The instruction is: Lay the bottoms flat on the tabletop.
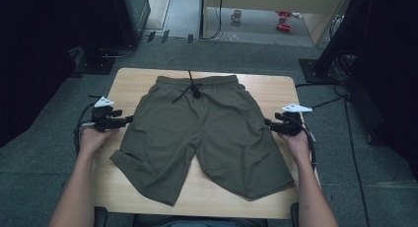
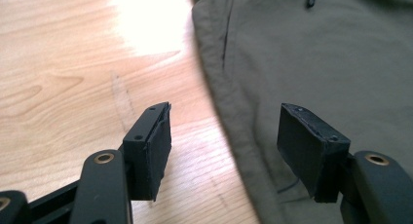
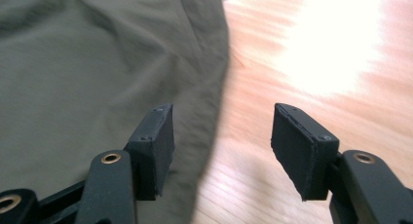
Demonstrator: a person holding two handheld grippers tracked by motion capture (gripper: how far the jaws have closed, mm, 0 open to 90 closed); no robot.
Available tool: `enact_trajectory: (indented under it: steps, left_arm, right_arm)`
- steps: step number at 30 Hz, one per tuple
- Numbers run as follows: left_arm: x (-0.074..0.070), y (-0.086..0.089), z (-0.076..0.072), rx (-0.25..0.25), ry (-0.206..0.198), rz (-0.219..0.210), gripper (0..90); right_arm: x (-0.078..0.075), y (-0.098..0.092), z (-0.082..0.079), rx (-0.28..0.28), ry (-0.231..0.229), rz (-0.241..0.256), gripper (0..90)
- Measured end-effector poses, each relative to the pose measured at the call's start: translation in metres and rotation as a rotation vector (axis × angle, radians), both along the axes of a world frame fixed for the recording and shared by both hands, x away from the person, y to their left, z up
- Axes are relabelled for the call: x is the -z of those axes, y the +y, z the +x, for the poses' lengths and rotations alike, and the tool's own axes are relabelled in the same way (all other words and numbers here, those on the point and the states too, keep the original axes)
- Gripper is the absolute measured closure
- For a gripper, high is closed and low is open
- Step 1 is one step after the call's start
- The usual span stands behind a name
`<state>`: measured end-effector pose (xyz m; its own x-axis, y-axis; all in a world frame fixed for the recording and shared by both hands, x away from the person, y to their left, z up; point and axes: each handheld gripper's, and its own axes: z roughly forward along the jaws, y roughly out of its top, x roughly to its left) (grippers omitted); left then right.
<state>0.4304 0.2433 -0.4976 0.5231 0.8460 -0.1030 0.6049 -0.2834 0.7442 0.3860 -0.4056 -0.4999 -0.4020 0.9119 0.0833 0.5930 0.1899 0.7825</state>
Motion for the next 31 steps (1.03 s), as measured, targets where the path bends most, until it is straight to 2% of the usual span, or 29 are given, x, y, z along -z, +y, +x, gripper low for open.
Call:
enact_trajectory:
  steps: [5,7,9,13,16,19,24,31]
  left_arm:
    - [0.009,0.005,0.001,-0.008,0.012,0.017,37.0]
    - [0.012,0.007,0.002,-0.011,0.018,0.024,36.8]
    - [0.014,0.009,0.001,-0.012,0.005,0.011,36.8]
    - [0.016,0.011,0.0,-0.009,-0.018,0.014,36.8]
    - [0.018,0.01,-0.001,0.002,-0.039,0.034,36.6]
    - [0.018,0.006,-0.003,0.011,-0.054,0.079,35.1]
    - [0.018,0.004,-0.003,0.002,-0.051,0.078,33.1]
    - [0.018,-0.001,-0.004,-0.015,-0.046,0.084,28.3]
  right_arm:
    - [0.009,-0.012,0.0,0.026,0.025,-0.023,40.6]
    - [0.012,-0.017,0.0,0.037,0.036,-0.012,40.4]
    - [0.015,-0.02,0.0,0.044,0.047,-0.01,39.9]
    - [0.02,-0.02,0.0,0.045,0.052,-0.038,39.7]
    - [0.022,-0.02,0.0,0.046,0.036,-0.061,39.0]
    - [0.023,-0.021,0.0,0.055,0.024,-0.063,35.4]
    - [0.024,-0.02,0.0,0.076,0.03,-0.065,30.2]
    - [0.024,-0.016,0.0,0.097,0.051,-0.073,15.5]
